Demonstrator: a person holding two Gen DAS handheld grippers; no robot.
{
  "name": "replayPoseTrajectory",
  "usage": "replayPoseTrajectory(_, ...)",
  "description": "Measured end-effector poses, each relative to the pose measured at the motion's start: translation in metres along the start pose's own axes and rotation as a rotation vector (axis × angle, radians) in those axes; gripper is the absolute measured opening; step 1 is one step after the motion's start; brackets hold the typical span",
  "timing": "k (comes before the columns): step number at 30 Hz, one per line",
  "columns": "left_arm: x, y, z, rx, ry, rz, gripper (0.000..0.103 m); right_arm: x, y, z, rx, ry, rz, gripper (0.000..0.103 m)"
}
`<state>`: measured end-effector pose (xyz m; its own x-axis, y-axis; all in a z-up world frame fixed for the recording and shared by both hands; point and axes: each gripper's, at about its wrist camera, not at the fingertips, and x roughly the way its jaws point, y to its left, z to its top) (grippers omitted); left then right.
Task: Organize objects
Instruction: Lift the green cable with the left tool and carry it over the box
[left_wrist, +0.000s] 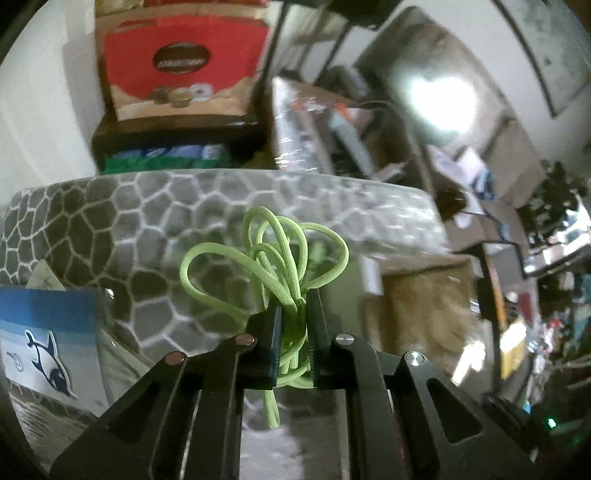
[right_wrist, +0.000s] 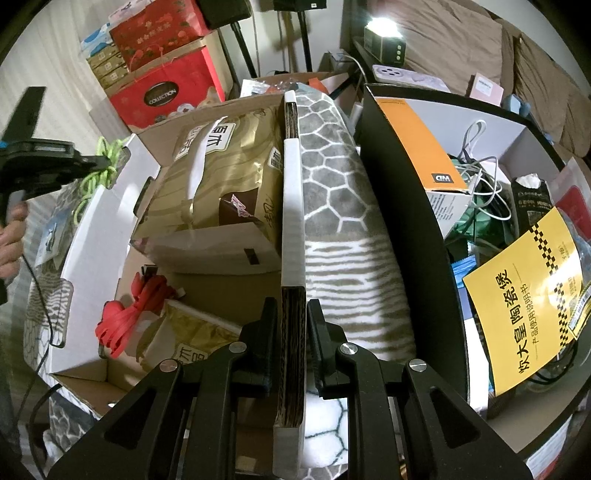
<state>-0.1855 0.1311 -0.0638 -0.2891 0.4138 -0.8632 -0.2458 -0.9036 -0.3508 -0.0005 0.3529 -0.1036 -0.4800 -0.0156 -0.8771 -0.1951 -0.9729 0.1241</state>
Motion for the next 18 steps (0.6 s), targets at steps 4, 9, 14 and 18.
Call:
replayPoseTrajectory(4,-0.032,-0.026,-0.011,0.072,-0.041,-0.071,0.011,0.001,0.0,0.0,0.004,0.0,0.004,0.017)
replayPoseTrajectory(9,-0.075,-0.066,-0.026,0.192,-0.08,-0.155,0.011,-0.001,-0.002,0.002,0.014,-0.003,0.008,0.017)
replayPoseTrajectory(14,-0.092,-0.105,-0.047,0.294,-0.041,-0.249,0.011,-0.007,-0.007,0.002,0.034,-0.011,0.023,0.017)
replayPoseTrajectory(18,-0.084,-0.131,-0.064,0.325,0.028,-0.322,0.011,-0.009,-0.006,0.003,0.028,-0.015,0.019,0.017)
